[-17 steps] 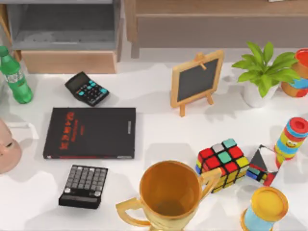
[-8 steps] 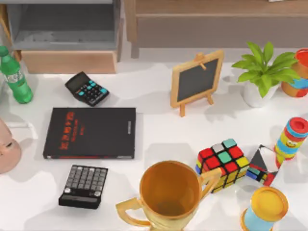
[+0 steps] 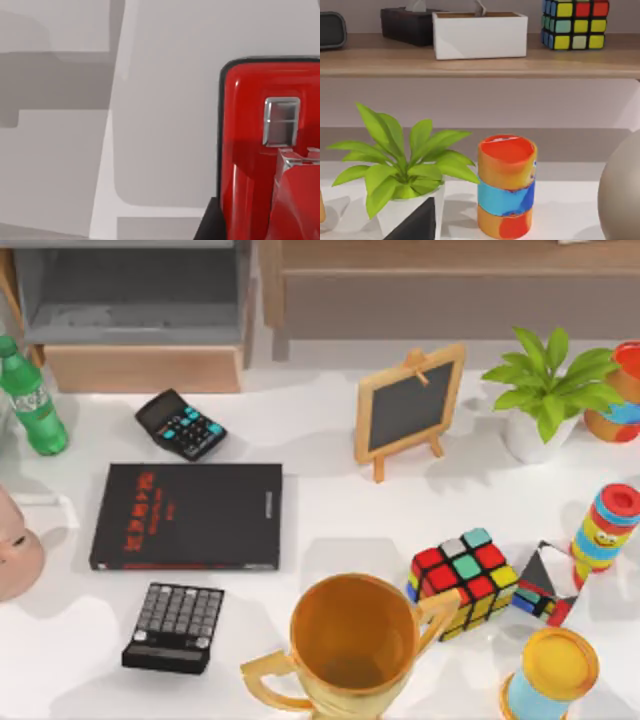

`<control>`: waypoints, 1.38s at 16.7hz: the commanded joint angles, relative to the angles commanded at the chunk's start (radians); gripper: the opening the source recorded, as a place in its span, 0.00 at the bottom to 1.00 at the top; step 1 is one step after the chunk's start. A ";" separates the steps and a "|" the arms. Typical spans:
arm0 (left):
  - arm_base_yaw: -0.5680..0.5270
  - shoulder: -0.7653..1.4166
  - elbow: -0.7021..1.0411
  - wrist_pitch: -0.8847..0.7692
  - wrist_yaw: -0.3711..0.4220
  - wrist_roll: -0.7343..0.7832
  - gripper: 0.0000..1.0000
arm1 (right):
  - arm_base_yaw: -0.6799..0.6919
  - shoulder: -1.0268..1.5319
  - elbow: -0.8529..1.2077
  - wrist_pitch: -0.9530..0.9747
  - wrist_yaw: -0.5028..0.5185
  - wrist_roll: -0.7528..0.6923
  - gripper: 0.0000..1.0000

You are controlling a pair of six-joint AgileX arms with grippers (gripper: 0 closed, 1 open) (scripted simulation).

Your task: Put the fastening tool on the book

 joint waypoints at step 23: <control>-0.056 -0.454 -0.237 0.019 0.029 -0.080 0.00 | 0.000 0.000 0.000 0.000 0.000 0.000 1.00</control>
